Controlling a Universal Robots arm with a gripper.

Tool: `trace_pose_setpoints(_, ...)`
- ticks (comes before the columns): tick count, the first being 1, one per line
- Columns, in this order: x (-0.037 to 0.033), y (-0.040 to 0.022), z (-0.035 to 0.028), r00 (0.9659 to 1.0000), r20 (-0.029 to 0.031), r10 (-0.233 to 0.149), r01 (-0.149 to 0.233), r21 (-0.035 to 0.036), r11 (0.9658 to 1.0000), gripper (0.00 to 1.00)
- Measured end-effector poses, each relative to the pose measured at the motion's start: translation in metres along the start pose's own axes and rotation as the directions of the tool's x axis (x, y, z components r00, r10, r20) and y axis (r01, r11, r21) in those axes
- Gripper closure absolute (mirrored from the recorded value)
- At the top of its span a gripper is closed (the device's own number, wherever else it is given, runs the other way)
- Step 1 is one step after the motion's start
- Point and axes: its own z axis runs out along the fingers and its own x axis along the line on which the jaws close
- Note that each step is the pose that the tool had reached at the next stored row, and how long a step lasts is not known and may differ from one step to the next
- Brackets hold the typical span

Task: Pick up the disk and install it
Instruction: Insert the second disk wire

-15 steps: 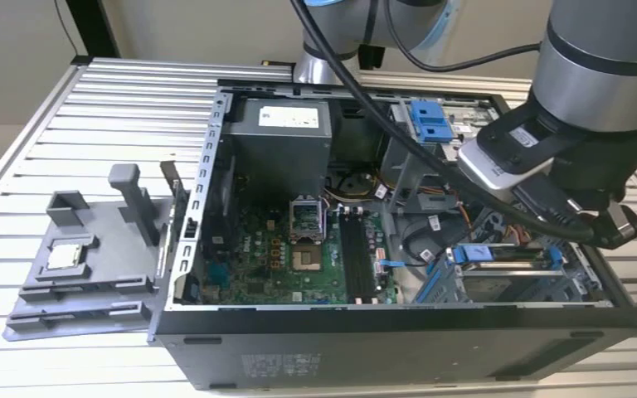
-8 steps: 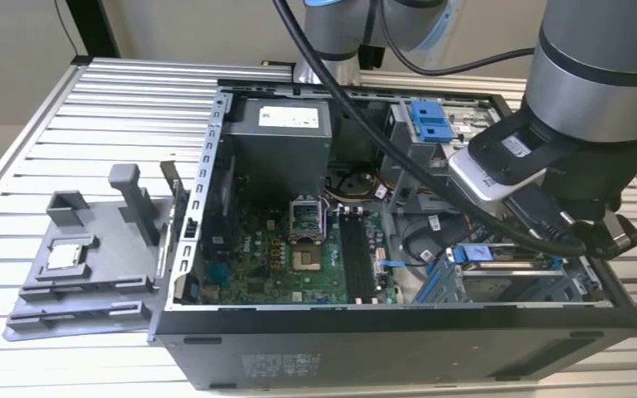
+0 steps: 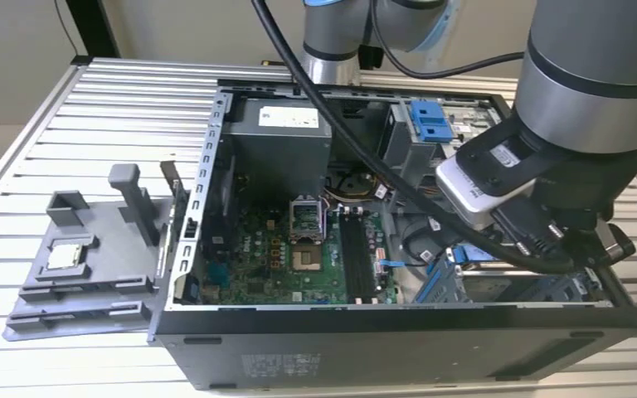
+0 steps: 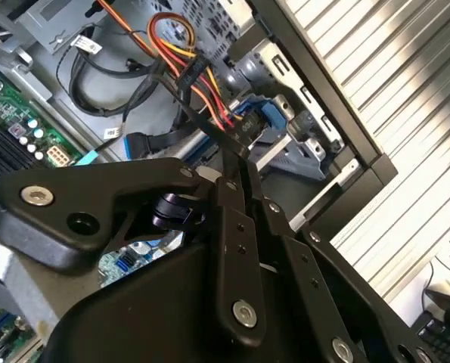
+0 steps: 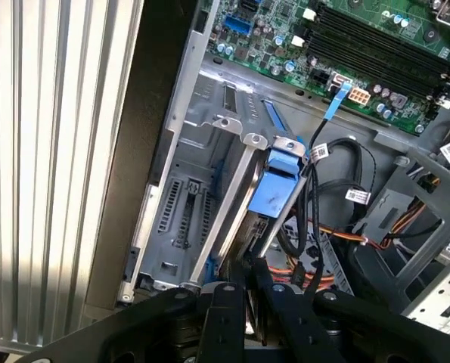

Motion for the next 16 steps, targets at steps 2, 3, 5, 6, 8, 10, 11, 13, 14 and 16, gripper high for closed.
trace_pose_setpoints(2, -0.0002, 0.0033, -0.0014, 1.0000, 0.0028, 0.001, -0.001, 0.0011, 1.0000, 1.00)
trace_pose_setpoints(3, -0.0004, 0.0049, -0.0020, 1.0000, 0.0043, 0.002, -0.002, 0.0017, 1.0000, 1.00)
trace_pose_setpoints(5, -0.0010, 0.0070, -0.0030, 0.9999, 0.0108, 0.006, -0.006, 0.0043, 1.0000, 1.00)
trace_pose_setpoints(6, -0.0011, 0.0074, -0.0031, 0.9997, 0.0199, 0.011, -0.011, 0.0077, 0.9999, 1.00)
trace_pose_setpoints(8, -0.0012, 0.0077, -0.0032, 0.9984, 0.0491, 0.029, -0.030, 0.0188, 0.9994, 1.00)
trace_pose_setpoints(10, -0.0013, 0.0078, -0.0032, 0.9961, 0.0748, 0.046, -0.048, 0.0280, 0.9984, 1.00)
trace_pose_setpoints(11, -0.0011, 0.0078, -0.0032, 0.9954, 0.0805, 0.052, -0.055, 0.0303, 0.9980, 1.00)
trace_pose_setpoints(13, 0.0009, 0.0084, -0.0034, 0.9950, 0.0799, 0.059, -0.062, 0.0309, 0.9976, 1.00)
trace_pose_setpoints(14, 0.0021, 0.0088, -0.0036, 0.9949, 0.0783, 0.063, -0.066, 0.0310, 0.9974, 1.00)
trace_pose_setpoints(16, 0.0032, 0.0094, -0.0032, 0.9947, 0.0752, 0.071, -0.073, 0.0313, 0.9968, 1.00)
